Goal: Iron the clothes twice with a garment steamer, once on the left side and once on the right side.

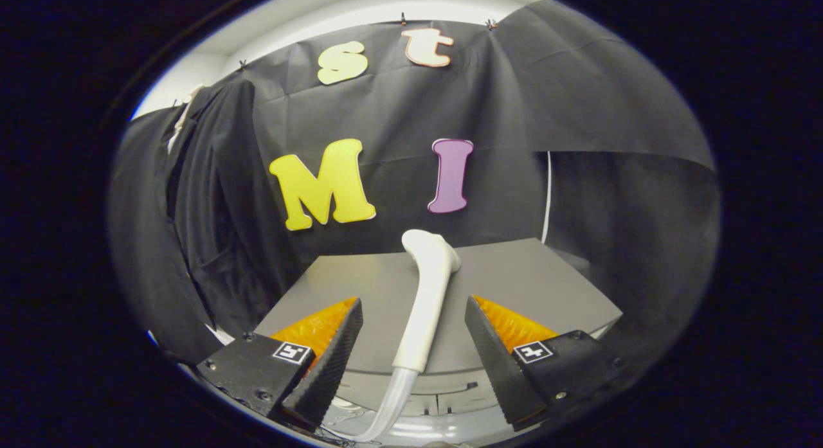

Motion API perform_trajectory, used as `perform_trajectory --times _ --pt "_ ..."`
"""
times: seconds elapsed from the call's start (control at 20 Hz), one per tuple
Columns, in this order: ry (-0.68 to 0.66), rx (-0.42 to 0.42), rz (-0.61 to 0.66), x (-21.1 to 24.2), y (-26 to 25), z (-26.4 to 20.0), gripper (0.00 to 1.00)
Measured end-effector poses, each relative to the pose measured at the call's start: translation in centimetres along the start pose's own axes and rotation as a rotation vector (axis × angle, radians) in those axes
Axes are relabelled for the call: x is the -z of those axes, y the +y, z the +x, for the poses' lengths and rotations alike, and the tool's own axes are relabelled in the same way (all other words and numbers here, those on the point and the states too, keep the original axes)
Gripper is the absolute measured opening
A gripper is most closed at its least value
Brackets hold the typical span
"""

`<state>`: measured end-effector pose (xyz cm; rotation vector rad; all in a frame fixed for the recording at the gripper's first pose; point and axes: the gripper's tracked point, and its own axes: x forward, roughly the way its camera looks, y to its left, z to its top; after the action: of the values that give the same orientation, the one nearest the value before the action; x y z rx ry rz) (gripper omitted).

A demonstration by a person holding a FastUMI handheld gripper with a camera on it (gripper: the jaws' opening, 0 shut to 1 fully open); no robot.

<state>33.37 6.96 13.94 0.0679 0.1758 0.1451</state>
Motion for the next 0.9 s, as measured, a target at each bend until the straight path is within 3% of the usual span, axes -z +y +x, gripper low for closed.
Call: perform_trajectory --times 0.35,0.7,0.75,0.9 --pt "0.102 -0.019 0.049 0.9 -1.3 6.7 1.00" --pt "0.202 -0.077 0.107 2.5 -0.8 9.8 0.97" --pt "0.210 -0.080 0.115 2.5 -0.7 10.2 0.96" --pt "0.251 -0.075 0.113 3.1 -0.6 10.7 0.78"
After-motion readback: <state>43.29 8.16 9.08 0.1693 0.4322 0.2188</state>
